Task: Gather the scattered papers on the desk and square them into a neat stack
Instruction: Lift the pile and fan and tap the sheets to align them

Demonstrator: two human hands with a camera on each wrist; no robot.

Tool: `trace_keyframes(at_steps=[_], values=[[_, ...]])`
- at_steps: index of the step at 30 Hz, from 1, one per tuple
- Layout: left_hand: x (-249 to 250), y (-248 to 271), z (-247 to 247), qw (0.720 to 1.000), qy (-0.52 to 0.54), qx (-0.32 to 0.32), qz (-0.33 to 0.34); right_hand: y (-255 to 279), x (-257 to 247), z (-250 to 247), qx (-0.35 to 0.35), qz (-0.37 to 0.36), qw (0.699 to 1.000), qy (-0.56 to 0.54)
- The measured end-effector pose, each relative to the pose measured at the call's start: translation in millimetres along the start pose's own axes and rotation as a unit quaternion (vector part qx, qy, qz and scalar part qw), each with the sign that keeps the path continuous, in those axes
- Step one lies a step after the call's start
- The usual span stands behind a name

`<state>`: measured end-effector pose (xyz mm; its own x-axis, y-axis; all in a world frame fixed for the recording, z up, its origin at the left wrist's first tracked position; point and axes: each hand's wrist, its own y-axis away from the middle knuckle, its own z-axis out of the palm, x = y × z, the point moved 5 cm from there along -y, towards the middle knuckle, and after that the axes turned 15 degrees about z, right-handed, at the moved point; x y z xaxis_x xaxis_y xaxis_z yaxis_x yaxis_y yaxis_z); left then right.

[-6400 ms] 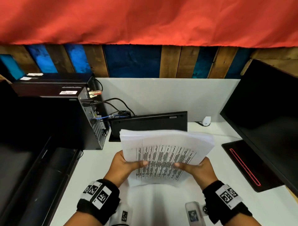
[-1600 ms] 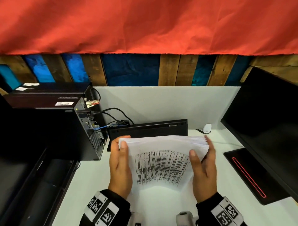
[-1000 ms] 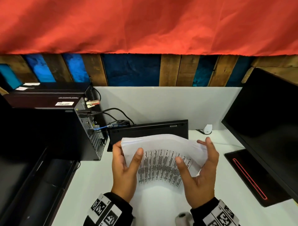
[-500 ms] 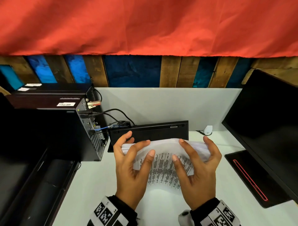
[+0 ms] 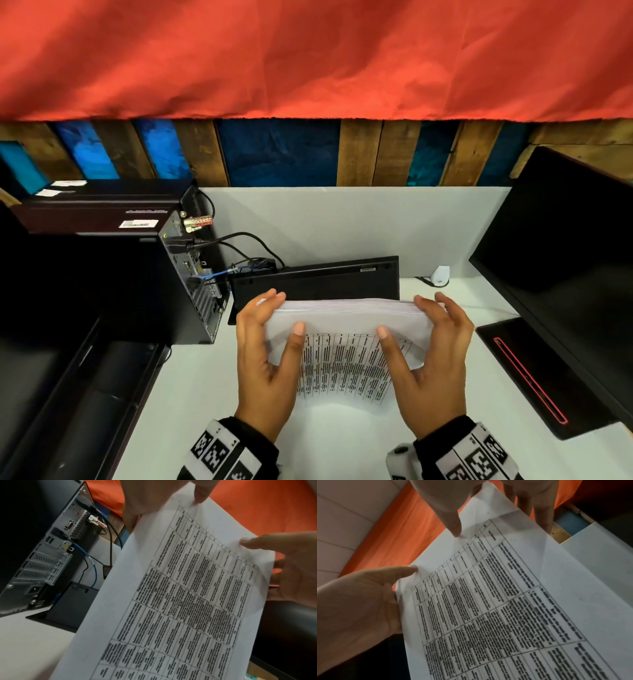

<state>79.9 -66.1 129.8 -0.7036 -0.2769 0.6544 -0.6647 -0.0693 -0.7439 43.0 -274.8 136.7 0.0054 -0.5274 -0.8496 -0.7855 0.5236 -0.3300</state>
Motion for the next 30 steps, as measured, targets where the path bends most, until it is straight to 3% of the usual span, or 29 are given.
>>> trace_keyframes(at_steps=[4, 6, 8, 12, 15, 18, 22, 24, 30], values=[[-16.0, 11.4, 0.9, 0.983, 0.145, 0.055, -0.095, -1.4, 9.0, 1.0, -0.029, 0.071, 0.991, -0.105], [-24.6, 21.6, 5.6, 0.967, 0.204, 0.048, -0.141, 1.4, 15.9, 5.5, -0.047, 0.103, 0.974, -0.198], [-30.3, 28.4, 7.9, 0.960, 0.227, 0.030, -0.163, 4.2, 20.7, 10.7, -0.060, 0.110, 0.967, -0.224], [-35.8, 25.2, 3.3, 0.963, 0.210, 0.042, -0.166, 3.7, 33.6, 12.4, -0.053, 0.139, 0.956, -0.251], [-35.6, 23.6, 7.2, 0.962, 0.221, 0.021, -0.160, 2.9, 35.1, 16.4, -0.090, 0.161, 0.946, -0.266], [-54.1, 28.2, 6.0, 0.959, 0.199, 0.006, -0.200, 1.9, 51.4, 20.6, -0.104, 0.196, 0.941, -0.257], [-90.2, 49.9, 5.3, 0.938, 0.130, -0.115, -0.301, 6.6, 92.9, 38.2, -0.206, 0.294, 0.905, -0.228], [-97.9, 59.4, 5.3, 0.926, 0.112, -0.148, -0.328, 8.3, 100.9, 44.6, -0.221, 0.310, 0.900, -0.214], [-80.1, 41.2, -2.0, 0.942, 0.124, -0.075, -0.301, -2.6, 79.4, 45.1, -0.197, 0.280, 0.909, -0.238]])
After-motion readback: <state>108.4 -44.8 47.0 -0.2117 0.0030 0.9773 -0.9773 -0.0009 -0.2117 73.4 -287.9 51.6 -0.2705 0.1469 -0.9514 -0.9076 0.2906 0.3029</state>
